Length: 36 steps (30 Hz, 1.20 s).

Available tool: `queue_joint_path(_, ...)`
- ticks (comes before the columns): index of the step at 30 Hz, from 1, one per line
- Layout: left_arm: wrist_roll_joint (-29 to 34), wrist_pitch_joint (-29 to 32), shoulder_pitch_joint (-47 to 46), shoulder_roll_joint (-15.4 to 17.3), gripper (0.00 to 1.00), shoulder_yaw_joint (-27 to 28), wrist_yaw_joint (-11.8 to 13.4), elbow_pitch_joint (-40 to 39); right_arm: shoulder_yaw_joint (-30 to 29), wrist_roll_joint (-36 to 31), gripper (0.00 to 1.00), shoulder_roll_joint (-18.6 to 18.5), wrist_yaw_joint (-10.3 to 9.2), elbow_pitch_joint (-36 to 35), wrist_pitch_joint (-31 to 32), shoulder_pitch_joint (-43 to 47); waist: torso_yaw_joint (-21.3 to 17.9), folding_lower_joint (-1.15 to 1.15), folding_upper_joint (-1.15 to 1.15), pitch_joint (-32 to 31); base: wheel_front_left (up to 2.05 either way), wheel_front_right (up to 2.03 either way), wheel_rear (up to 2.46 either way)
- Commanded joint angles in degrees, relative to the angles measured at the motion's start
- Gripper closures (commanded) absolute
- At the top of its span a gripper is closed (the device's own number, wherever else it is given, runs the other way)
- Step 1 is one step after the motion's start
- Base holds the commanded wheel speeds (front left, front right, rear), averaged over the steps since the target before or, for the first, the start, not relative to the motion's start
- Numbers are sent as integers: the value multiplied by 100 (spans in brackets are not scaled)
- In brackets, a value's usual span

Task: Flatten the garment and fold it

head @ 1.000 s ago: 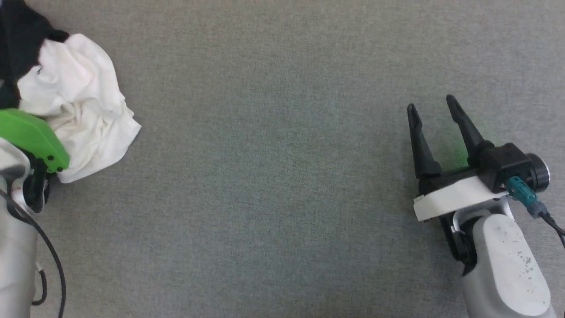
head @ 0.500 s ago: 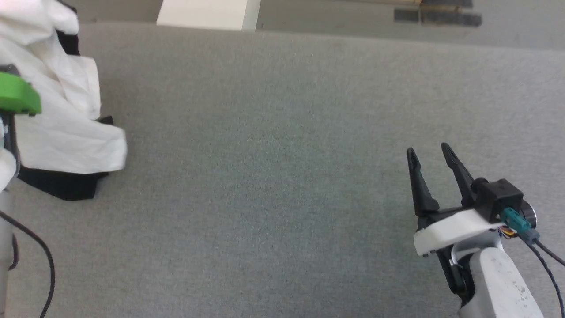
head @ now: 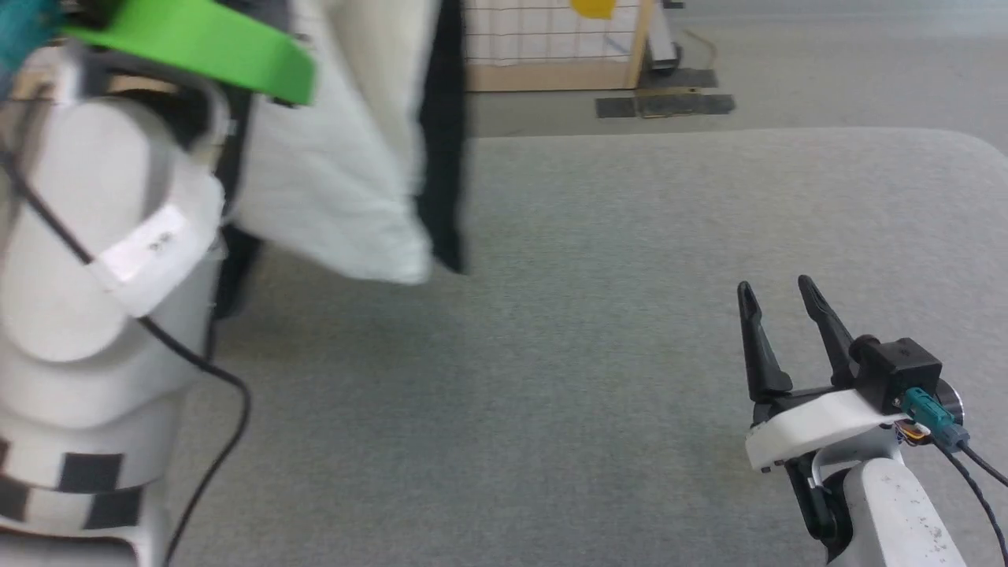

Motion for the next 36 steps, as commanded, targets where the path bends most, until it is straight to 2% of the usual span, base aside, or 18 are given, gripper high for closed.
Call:
queue_joint_path(1,-93,19,-106,-153,100,-91,-51,11,10,34,0,-1,-10,-10,-24,20,-395,1,0,-63,0,0,0)
queue_joint_path(6,-341,33,10,-698,100,-498,-182,262,6,37,0,-1,-10,-25,-5,12,-731,1,0,37,0,0,0)
queue_joint_path(9,-439,166,293,-897,100,-777,-246,616,0,49,0,-1,-10,-29,7,17,-883,1,0,98,0,0,0)
queue_joint_path(16,-568,1189,1282,-982,100,-1550,-427,2187,88,85,0,-1,-10,-29,16,7,-1168,1,0,221,0,0,0)
queue_joint_path(22,-975,2287,1927,-1149,100,-1909,-594,3326,144,105,0,-1,-10,-32,22,1,-1261,1,0,275,0,0,0)
queue_joint_path(23,-1045,2403,1988,-1179,88,-1915,-601,3422,146,106,0,-1,-10,-28,23,0,-1266,1,0,277,0,0,0)
queue_joint_path(25,-1183,2509,2072,-1236,0,-1878,-599,3521,146,105,0,-1,-10,-14,24,-4,-1265,1,0,274,0,0,0)
queue_joint_path(29,-1318,2003,2147,-1254,0,-1632,-491,3337,139,81,0,-1,-10,-9,52,20,-1218,1,0,201,0,0,0)
queue_joint_path(36,-1201,-111,2418,-967,0,-954,-212,2241,82,13,0,-1,-10,-110,117,107,-982,1,0,47,0,0,0)
